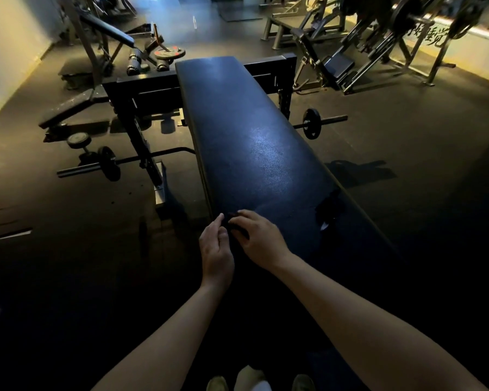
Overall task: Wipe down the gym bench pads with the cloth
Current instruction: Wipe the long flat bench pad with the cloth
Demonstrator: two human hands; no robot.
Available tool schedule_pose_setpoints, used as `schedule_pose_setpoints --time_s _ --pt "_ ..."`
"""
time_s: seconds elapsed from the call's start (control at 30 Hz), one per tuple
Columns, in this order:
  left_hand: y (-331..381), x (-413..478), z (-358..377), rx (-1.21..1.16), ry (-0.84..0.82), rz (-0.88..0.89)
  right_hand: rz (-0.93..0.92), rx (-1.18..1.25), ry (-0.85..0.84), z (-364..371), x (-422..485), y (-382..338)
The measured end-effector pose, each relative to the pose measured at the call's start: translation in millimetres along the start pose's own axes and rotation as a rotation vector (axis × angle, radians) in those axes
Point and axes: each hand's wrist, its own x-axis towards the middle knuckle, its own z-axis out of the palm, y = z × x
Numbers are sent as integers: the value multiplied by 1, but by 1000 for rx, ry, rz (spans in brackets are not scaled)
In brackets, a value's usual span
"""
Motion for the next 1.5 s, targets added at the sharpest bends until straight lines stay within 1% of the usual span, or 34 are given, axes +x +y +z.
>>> schedule_pose_setpoints --time_s 0.1,0.13,0.17,0.23,0.27,0.3,0.33,0.43,0.53,0.63,0.7,0.73,0.8,0.87,0.9,0.93,1.07,1.17,1.23,1.3,1.37,1.43,1.5 --pt "0 1 -1 45 -4 25 -97 35 -73 -5 3 5" --pt "1 2 -1 61 -12 38 -110 39 -64 -8 10 11" --pt "1 2 -1 78 -20 51 -80 46 -19 -11 18 18" --pt "1 3 -1 105 -29 69 96 48 116 -17 30 30" --pt "0 2 -1 111 -28 72 187 26 139 -16 33 33" --pt "0 2 -1 112 -24 75 232 -15 120 -13 34 34" --pt "-1 3 -1 105 -19 77 230 -58 82 -8 32 32" --pt "-4 2 -2 23 -3 40 127 -33 -2 2 21 14" --pt "-9 2 -1 -57 -1 2 11 16 -27 5 3 1" --pt "-13 4 -2 15 10 77 -94 35 -45 6 -8 4" --pt "-11 5 -3 89 -8 134 -109 9 -16 3 -3 14" --pt "-9 5 -4 122 -17 158 -76 -8 35 0 2 21" --pt "-6 5 -5 174 -30 185 73 -50 137 -8 15 34" --pt "-5 5 -5 196 -33 186 217 -104 153 -14 21 38" --pt "-6 5 -5 196 -31 180 247 -106 140 -11 22 34" --pt "-7 6 -5 191 -27 174 240 -97 122 -8 20 27" --pt "-12 6 -2 117 11 159 63 -24 43 11 1 1" --pt "-13 5 -4 124 1 173 -68 -22 -1 14 -7 3" --pt "-12 6 -5 173 -9 213 -99 -60 23 8 -2 15" --pt "-10 7 -6 237 -30 229 -22 -94 129 -1 10 34" --pt "-7 6 -6 265 -66 213 130 -87 212 -13 18 48" --pt "-7 6 -7 263 -91 202 213 -74 203 -13 19 46" --pt "-8 6 -8 255 -93 215 161 -59 153 -1 14 28"
